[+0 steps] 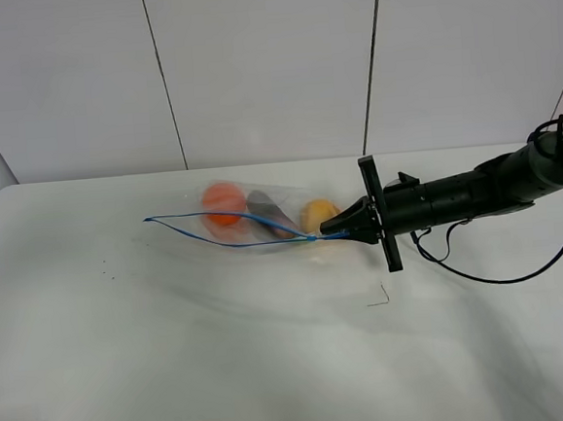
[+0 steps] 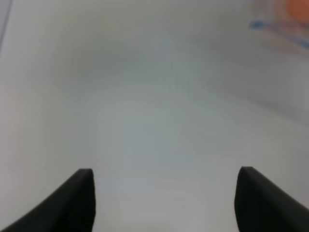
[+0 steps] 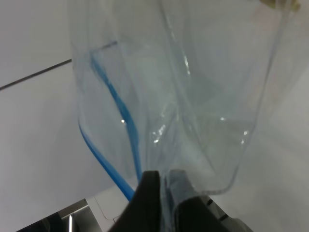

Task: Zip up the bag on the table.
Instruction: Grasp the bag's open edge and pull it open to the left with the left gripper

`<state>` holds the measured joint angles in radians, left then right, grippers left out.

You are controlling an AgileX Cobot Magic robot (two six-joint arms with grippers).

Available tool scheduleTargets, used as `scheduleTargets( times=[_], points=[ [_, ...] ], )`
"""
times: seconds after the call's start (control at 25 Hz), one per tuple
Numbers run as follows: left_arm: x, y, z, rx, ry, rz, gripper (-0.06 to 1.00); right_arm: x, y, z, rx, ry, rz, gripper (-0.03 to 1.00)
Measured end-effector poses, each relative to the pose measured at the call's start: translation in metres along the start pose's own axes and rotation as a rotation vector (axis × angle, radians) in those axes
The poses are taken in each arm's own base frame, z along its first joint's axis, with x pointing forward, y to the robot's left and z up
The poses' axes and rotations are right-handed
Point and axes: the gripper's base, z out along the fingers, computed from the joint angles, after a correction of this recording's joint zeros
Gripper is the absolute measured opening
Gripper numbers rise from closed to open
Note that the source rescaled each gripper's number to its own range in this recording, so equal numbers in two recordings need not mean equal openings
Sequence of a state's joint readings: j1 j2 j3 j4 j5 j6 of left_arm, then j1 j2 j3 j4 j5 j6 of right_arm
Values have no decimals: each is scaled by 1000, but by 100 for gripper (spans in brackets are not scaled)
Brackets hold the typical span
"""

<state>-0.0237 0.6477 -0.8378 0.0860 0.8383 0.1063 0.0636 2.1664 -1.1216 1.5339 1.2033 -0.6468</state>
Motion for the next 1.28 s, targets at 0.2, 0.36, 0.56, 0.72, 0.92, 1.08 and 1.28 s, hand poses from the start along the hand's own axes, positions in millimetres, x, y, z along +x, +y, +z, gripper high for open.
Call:
scheduleTargets(
  times=[0.2,0.36,0.56,0.72,0.92,1.08,1.28],
  points=[
    [-34,3,27,-35,-151,280,91,0,0,0,0,0,0,0],
    [-66,5,49,-139,-356,567,91,0,0,0,0,0,0,0],
    [-100,7,76,-335,-590,839,91,0,0,0,0,0,0,0],
    [-114,4,102,-413,-680,923,91,0,0,0,0,0,0,0],
    [-118,-34,130,-301,-749,978,91,0,0,0,0,0,0,0],
    [-113,-77,144,-146,-772,1032,91,0,0,0,0,0,0,0],
    [-92,-133,164,81,-709,1134,91,0,0,0,-1,0,-2,0]
  ],
)
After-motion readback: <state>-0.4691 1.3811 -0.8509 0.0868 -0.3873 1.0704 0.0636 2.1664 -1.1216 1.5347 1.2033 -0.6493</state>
